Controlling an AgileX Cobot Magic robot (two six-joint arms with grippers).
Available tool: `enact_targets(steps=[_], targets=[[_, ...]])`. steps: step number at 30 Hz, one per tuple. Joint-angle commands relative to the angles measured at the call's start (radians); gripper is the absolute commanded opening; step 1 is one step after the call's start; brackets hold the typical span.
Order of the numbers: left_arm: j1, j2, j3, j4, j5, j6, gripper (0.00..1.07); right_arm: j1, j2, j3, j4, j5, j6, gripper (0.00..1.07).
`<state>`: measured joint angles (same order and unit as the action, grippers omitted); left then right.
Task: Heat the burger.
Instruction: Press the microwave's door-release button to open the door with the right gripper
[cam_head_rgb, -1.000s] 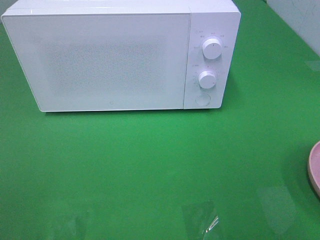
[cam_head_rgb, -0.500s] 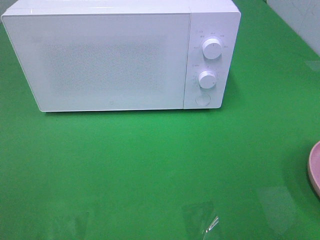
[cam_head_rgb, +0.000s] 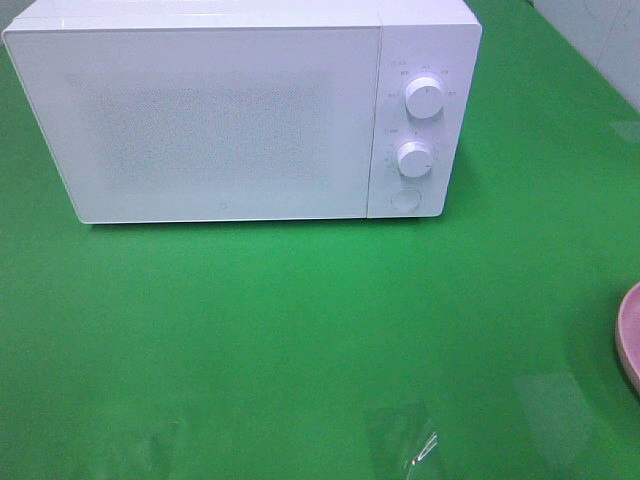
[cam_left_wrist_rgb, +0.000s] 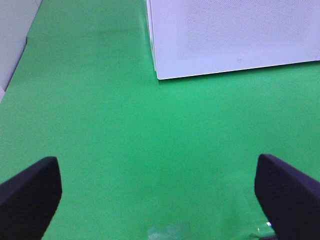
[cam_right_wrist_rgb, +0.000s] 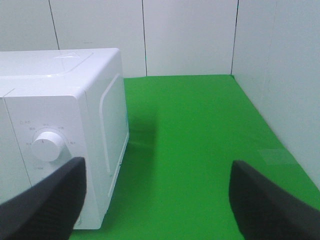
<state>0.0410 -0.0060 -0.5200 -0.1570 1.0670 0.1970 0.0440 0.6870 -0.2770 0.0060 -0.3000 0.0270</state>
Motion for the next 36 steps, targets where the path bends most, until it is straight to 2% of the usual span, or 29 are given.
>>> enact_targets(steps=[1,6,11,13,14,15,17,18,19,22,23,24,26,29,30,36], targets=[[-0.003,-0.005,0.002,-0.002,0.007,-0.002,0.98,-0.007,0.117,0.002,0.004,-0.137,0.001,0.76],[-0.003,-0.005,0.002,-0.002,0.007,-0.002,0.98,-0.007,0.232,0.002,0.009,-0.232,-0.017,0.76],[-0.003,-0.005,0.002,-0.002,0.007,-0.002,0.98,-0.006,0.369,0.002,0.077,-0.357,-0.039,0.76],[-0.003,-0.005,0.002,-0.002,0.007,-0.002,0.98,0.021,0.415,0.002,0.101,-0.401,-0.048,0.76],[-0.003,-0.005,0.002,-0.002,0.007,-0.002,0.98,0.068,0.454,0.002,0.144,-0.453,-0.105,0.76],[-0.003,-0.005,0.002,-0.002,0.007,-0.002,0.98,0.068,0.454,0.002,0.144,-0.453,-0.105,0.76],[-0.003,-0.005,0.002,-0.002,0.007,-0.002,0.98,0.194,0.536,0.002,0.258,-0.557,-0.262,0.76],[-0.003,-0.005,0.002,-0.002,0.007,-0.002,0.98,0.194,0.536,0.002,0.258,-0.557,-0.262,0.76],[-0.003,-0.005,0.002,-0.002,0.007,-0.002,0.98,0.255,0.585,0.001,0.339,-0.608,-0.328,0.76],[-0.003,-0.005,0.002,-0.002,0.007,-0.002,0.98,0.287,0.609,0.001,0.379,-0.638,-0.358,0.76],[-0.003,-0.005,0.002,-0.002,0.007,-0.002,0.98,0.347,0.649,0.001,0.437,-0.687,-0.395,0.76],[-0.003,-0.005,0.002,-0.002,0.007,-0.002,0.98,0.347,0.649,0.001,0.437,-0.687,-0.395,0.76],[-0.003,-0.005,0.002,-0.002,0.007,-0.002,0.98,0.448,0.725,0.0,0.503,-0.777,-0.4,0.76],[-0.003,-0.005,0.002,-0.002,0.007,-0.002,0.98,0.48,0.743,-0.001,0.512,-0.803,-0.4,0.76],[-0.003,-0.005,0.002,-0.002,0.007,-0.002,0.98,0.521,0.776,0.0,0.53,-0.838,-0.392,0.76],[-0.003,-0.005,0.002,-0.002,0.007,-0.002,0.98,0.623,0.861,-0.001,0.552,-0.914,-0.338,0.76]])
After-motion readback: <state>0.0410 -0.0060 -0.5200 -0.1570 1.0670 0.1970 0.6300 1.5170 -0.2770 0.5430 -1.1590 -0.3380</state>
